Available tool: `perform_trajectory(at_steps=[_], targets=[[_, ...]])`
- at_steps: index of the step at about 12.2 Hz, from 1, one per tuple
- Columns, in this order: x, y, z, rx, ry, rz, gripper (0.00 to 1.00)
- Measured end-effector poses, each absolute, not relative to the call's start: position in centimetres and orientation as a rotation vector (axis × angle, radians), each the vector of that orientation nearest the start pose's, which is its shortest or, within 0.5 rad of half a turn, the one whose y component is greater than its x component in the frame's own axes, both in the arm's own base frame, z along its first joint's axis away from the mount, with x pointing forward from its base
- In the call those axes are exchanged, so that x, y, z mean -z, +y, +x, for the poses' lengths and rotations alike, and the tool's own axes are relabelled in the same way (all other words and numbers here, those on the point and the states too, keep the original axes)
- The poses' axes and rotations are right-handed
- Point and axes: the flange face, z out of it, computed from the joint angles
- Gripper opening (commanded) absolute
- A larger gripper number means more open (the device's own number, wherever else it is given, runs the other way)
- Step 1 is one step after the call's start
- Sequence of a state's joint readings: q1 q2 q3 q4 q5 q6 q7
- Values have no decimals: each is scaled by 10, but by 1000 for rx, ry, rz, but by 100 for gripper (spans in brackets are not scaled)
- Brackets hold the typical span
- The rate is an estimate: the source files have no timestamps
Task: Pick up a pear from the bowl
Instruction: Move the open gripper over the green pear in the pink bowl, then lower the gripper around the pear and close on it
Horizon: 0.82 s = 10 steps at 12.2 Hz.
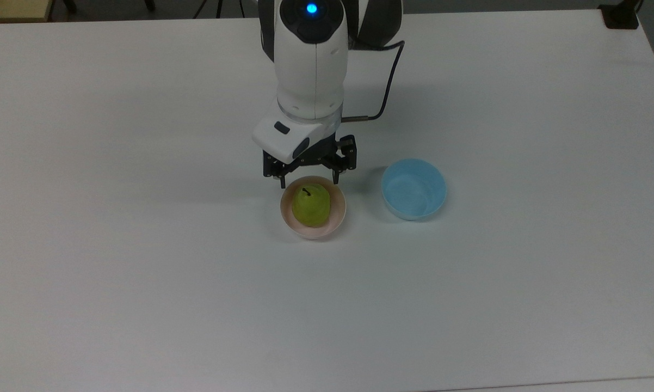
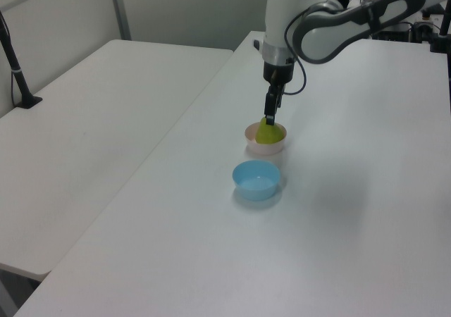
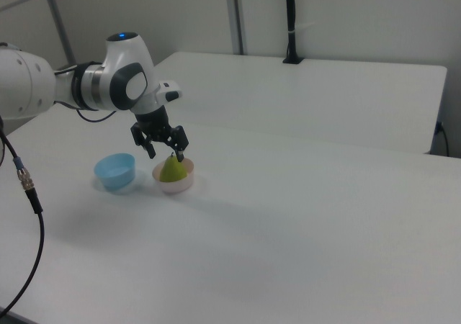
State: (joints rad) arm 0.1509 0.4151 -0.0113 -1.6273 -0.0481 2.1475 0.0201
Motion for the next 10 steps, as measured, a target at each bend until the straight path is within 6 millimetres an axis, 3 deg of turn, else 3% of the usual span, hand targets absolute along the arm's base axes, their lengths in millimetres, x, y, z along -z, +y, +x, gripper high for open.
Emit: perform_trajectory(at_steps=[4,9,10], targets=[[-361,95,682,170,-234,-3166,86],[-344,97,684,163,-239,-3165,82],[-343,98,684,159,-242,-3166,74]])
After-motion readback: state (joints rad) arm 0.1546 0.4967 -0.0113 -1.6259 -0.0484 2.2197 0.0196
